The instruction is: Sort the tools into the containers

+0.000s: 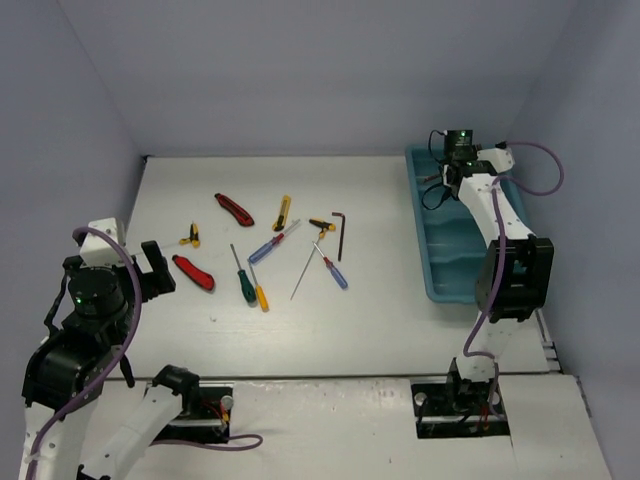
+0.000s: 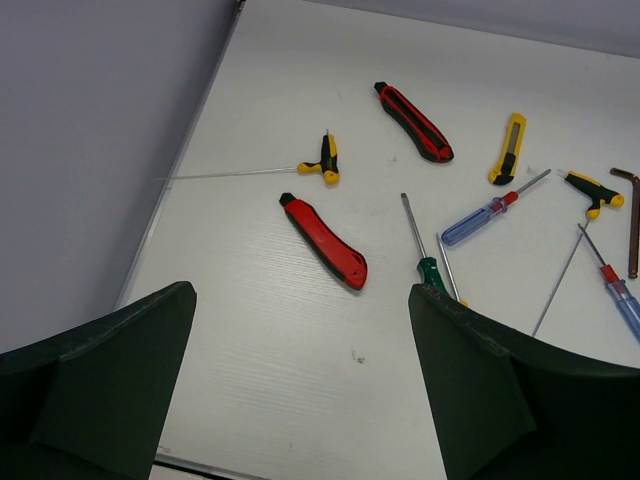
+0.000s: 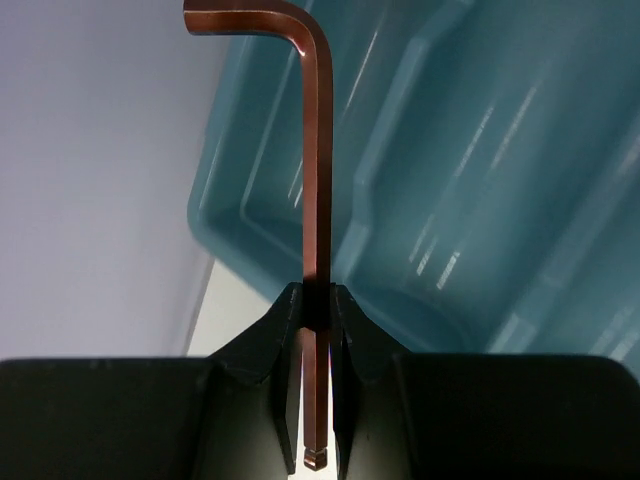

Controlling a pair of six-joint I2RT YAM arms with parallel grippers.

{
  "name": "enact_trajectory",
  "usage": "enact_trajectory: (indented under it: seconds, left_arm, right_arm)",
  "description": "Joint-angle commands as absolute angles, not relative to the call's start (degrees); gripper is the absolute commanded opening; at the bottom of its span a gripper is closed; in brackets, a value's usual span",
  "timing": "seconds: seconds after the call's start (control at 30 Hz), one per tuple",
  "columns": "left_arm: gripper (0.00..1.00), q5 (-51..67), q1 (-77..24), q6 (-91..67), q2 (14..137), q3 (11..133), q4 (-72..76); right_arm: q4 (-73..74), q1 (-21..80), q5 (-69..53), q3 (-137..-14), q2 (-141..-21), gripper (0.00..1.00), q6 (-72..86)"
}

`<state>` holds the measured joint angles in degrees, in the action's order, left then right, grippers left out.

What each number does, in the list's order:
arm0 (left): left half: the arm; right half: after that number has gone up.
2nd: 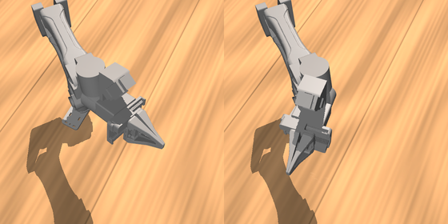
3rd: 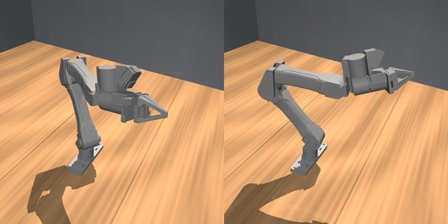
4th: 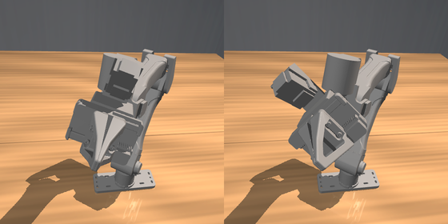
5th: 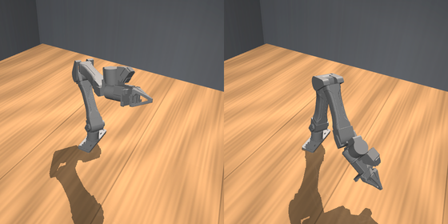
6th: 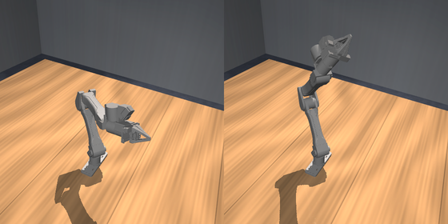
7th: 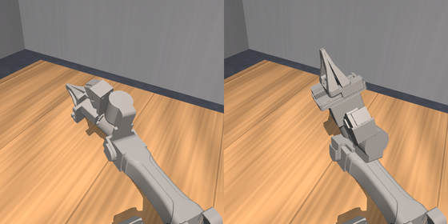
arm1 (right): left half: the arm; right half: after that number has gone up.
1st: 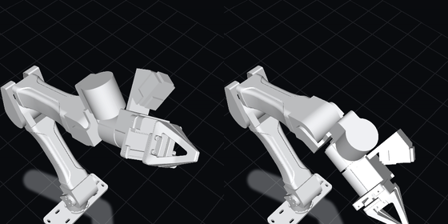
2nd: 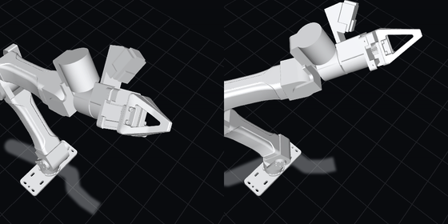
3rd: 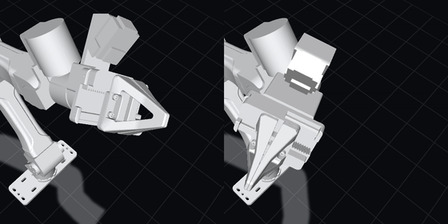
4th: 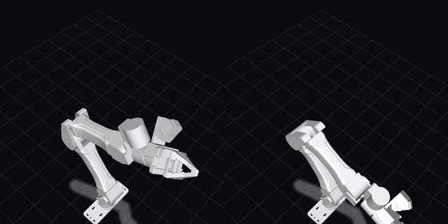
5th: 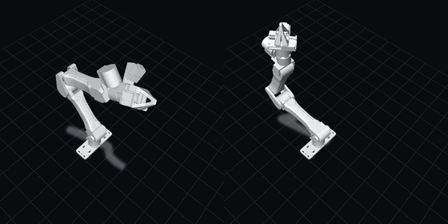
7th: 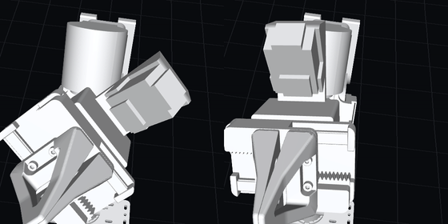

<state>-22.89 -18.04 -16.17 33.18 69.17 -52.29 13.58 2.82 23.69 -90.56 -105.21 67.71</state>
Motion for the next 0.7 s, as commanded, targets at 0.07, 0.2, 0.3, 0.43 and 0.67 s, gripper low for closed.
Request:
enact_trajectory:
  seconds: [0.07, 0.2, 0.3, 0.43, 0.67]
  left_arm:
    - [0.86, -21.0, -18.3, -17.9, 35.4, 70.5, -50.2]
    - [0.86, -19.9, -18.4, -17.4, 35.3, 70.2, -50.1]
    - [0.86, -20.1, -18.3, -16.6, 35.2, 70.2, -50.1]
    - [0.86, -20.8, -18.3, -15.9, 34.8, 70.3, -50.2]
    - [0.86, -20.4, -18.3, -15.4, 34.0, 70.5, -50.2]
  right_arm:
    - [6.5, 0.5, 23.7, -101.4, -111.5, 0.00, 72.6]
    - [3.8, -2.0, 21.6, -102.6, -115.5, 0.00, 75.0]
    - [2.2, -3.0, 21.0, -104.8, -119.1, 0.00, 75.6]
    - [1.8, -3.5, 20.1, -108.2, -124.3, 0.00, 77.8]
    - [-0.2, -3.7, 18.5, -113.8, -130.9, 0.17, 76.8]
